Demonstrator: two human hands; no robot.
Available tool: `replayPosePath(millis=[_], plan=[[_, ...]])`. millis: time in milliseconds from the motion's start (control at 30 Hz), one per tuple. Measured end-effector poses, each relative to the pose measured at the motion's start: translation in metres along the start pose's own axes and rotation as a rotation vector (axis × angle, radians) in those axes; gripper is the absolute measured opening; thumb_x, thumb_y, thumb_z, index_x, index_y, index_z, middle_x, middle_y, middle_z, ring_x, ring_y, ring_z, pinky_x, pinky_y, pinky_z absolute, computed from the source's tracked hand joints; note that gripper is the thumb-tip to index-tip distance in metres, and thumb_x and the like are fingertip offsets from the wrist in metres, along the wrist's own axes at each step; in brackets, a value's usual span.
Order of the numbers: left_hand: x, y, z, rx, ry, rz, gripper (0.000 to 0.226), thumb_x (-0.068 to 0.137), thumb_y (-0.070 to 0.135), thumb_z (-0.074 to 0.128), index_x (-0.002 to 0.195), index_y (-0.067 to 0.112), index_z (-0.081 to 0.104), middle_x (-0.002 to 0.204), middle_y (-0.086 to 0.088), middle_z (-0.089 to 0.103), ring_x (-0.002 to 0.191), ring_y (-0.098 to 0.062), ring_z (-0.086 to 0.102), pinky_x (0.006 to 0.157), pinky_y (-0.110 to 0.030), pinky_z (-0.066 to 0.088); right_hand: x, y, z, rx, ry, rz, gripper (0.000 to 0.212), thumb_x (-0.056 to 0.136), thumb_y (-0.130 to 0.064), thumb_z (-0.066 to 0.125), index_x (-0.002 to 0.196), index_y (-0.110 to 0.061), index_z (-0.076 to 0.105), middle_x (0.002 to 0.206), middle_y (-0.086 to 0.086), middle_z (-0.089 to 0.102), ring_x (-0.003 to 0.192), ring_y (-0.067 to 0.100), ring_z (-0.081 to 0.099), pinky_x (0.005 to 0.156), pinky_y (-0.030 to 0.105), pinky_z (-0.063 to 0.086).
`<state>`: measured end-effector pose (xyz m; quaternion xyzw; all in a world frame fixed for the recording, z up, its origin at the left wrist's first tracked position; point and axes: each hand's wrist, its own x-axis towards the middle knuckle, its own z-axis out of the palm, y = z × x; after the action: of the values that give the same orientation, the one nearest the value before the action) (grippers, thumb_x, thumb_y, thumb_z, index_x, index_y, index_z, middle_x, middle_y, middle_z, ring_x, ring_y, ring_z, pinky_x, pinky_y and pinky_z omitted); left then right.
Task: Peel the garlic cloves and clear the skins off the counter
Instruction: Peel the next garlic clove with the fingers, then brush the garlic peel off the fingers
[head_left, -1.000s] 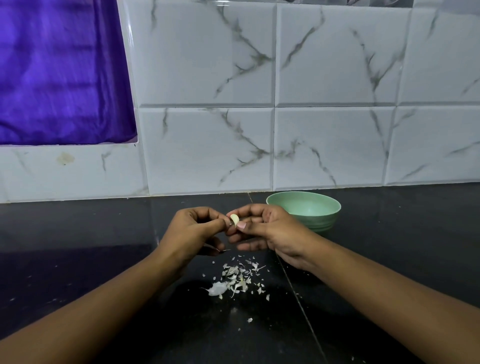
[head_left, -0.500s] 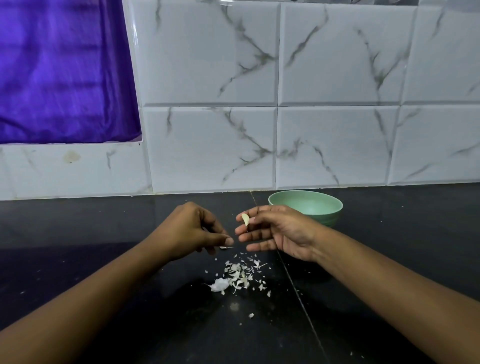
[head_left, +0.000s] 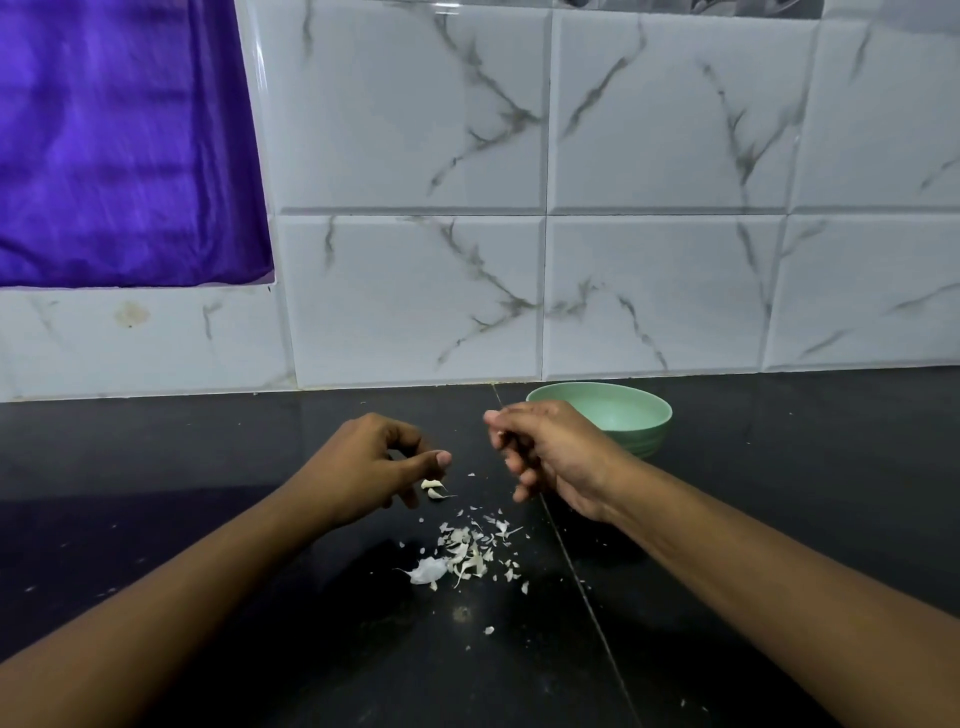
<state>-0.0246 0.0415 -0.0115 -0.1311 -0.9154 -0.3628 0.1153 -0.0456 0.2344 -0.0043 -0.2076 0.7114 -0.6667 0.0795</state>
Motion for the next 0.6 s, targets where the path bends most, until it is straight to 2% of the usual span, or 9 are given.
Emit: replayPosePath(millis=[100, 167, 267, 333, 400, 533, 600], plan=[[0.0, -0.001, 0.001, -0.002, -0.01, -0.005, 0.022, 0.088, 0.032, 0.064, 0.08, 0.013, 0.072, 0.075, 0.0, 0.074, 0.063, -0.011, 0.071, 0.058, -0.028, 0.054, 0.005, 0.001, -0.003, -0.001, 0.061, 0.019, 0.038, 0.097, -0.025, 0.044, 0.06, -0.017, 0.043, 0.039, -0.009, 0.029, 0.031, 0.005, 0.023, 0.035, 0.017, 0.026], [0.001, -0.002, 0.001, -0.008, -0.012, 0.0, 0.018, 0.089, 0.028, 0.064, 0.081, 0.013, 0.072, 0.075, 0.002, 0.074, 0.063, -0.012, 0.071, 0.056, -0.026, 0.054, 0.005, 0.002, -0.004, -0.009, 0.069, 0.01, 0.042, 0.098, -0.03, 0.044, 0.059, -0.017, 0.041, 0.038, -0.009, 0.028, 0.031, 0.004, 0.022, 0.034, 0.017, 0.025], [0.002, -0.004, 0.001, -0.011, -0.04, 0.027, 0.005, 0.088, 0.018, 0.066, 0.091, 0.02, 0.07, 0.077, 0.004, 0.075, 0.062, -0.013, 0.07, 0.054, -0.02, 0.051, 0.005, 0.003, -0.007, -0.016, 0.039, -0.001, 0.041, 0.097, -0.035, 0.049, 0.063, -0.012, 0.049, 0.039, -0.005, 0.038, 0.031, 0.004, 0.031, 0.036, 0.019, 0.039], [0.002, -0.005, 0.0, -0.008, -0.057, 0.044, 0.016, 0.086, 0.014, 0.069, 0.097, 0.025, 0.068, 0.077, 0.004, 0.075, 0.062, -0.011, 0.07, 0.054, -0.018, 0.05, 0.004, 0.005, -0.008, -0.003, -0.052, 0.018, 0.031, 0.095, -0.029, 0.052, 0.076, -0.006, 0.06, 0.047, 0.0, 0.054, 0.037, 0.006, 0.047, 0.043, 0.023, 0.052], [0.003, -0.005, -0.001, 0.01, -0.067, 0.061, 0.02, 0.084, 0.014, 0.071, 0.098, 0.029, 0.067, 0.077, 0.005, 0.075, 0.064, -0.008, 0.07, 0.054, -0.016, 0.049, 0.004, 0.006, -0.01, 0.011, -0.123, 0.026, 0.02, 0.093, -0.021, 0.055, 0.089, -0.005, 0.065, 0.058, 0.004, 0.064, 0.046, 0.008, 0.059, 0.05, 0.023, 0.055], [0.002, -0.005, -0.001, 0.043, -0.123, 0.099, 0.026, 0.082, 0.013, 0.073, 0.098, 0.032, 0.068, 0.081, 0.004, 0.075, 0.074, -0.003, 0.07, 0.061, -0.011, 0.048, 0.005, 0.006, -0.011, 0.012, -0.091, -0.015, 0.006, 0.086, -0.011, 0.063, 0.084, -0.007, 0.067, 0.054, 0.001, 0.06, 0.041, 0.005, 0.053, 0.048, 0.021, 0.054], [0.0, -0.004, 0.001, 0.014, -0.164, 0.113, 0.031, 0.081, 0.004, 0.072, 0.099, 0.029, 0.069, 0.087, 0.007, 0.075, 0.081, 0.0, 0.07, 0.069, -0.011, 0.051, 0.006, 0.007, -0.012, 0.01, -0.057, -0.007, 0.003, 0.083, -0.006, 0.067, 0.079, -0.006, 0.066, 0.051, 0.0, 0.056, 0.038, 0.003, 0.048, 0.046, 0.02, 0.053]])
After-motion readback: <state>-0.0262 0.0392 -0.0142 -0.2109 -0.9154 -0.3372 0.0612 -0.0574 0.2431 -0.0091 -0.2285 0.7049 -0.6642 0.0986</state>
